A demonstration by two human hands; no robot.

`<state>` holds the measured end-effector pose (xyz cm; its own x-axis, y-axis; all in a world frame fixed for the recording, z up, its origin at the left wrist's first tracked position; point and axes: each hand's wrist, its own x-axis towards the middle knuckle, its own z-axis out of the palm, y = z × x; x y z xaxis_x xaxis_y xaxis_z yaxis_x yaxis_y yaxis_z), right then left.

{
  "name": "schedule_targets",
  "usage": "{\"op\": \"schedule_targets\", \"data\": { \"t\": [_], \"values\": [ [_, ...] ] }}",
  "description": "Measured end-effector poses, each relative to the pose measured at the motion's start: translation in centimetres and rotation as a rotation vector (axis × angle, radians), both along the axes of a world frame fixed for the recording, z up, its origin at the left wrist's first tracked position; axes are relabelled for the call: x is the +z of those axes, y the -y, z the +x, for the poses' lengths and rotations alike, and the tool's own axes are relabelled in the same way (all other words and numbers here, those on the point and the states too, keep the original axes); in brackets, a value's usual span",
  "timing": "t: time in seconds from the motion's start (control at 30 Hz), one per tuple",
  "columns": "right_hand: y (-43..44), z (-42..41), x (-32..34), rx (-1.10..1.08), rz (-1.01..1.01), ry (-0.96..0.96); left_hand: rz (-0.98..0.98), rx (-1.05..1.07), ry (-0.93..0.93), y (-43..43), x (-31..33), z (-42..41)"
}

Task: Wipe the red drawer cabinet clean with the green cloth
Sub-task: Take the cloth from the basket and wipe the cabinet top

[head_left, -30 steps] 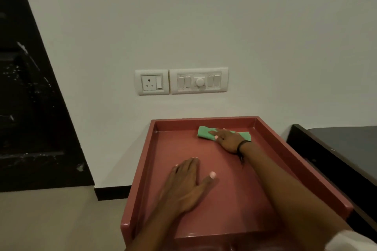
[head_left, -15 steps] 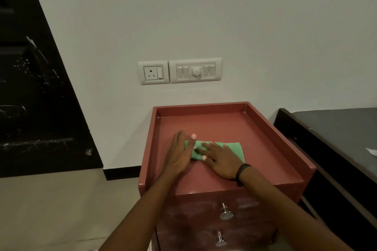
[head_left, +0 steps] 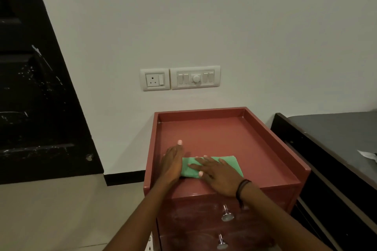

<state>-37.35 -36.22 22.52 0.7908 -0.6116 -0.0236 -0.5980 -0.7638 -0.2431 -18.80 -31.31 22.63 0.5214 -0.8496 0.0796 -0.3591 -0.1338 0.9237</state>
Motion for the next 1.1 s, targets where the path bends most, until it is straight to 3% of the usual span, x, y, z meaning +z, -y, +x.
{"op": "schedule_targets", "data": {
  "t": [0.13,0.3,0.43,0.53,0.77,0.83,0.9,1.0,1.1],
  "values": [
    [6.7,5.0,1.0,-0.02,0.004,-0.025,-0.2,-0.01,-0.017,-1.1,-1.3,-0.1],
    [14.7,11.9,1.6,-0.039,-0.015,-0.036,-0.104,0.002,0.414,-0.4,-1.3,0.6],
    [19.1,15.3,1.6,-0.051,-0.001,-0.022,-0.078,0.008,0.2,-0.5,-2.4,0.0],
    [20.0,15.3,1.4,-0.072,-0.047,-0.044,-0.067,0.026,0.188,0.1,-2.1,-0.4],
    [9.9,12.4,1.9,0.012,0.003,-0.11,-0.163,-0.007,0.476,-2.5,1.0,-0.6],
    [6.3,10.4,1.5,0.055,-0.044,-0.133,-0.206,-0.015,0.516,-3.2,1.9,-1.5],
    [2.4,8.4,1.1,0.11,-0.122,-0.063,-0.225,-0.008,0.667,-3.5,2.8,-1.2],
    [-2.9,5.9,0.8,0.128,-0.045,0.061,-0.072,0.026,0.805,-3.6,4.9,1.5],
    [-6.6,4.0,-0.1,0.148,-0.032,0.025,0.19,0.044,0.687,-3.6,5.3,4.7]
  ]
}}
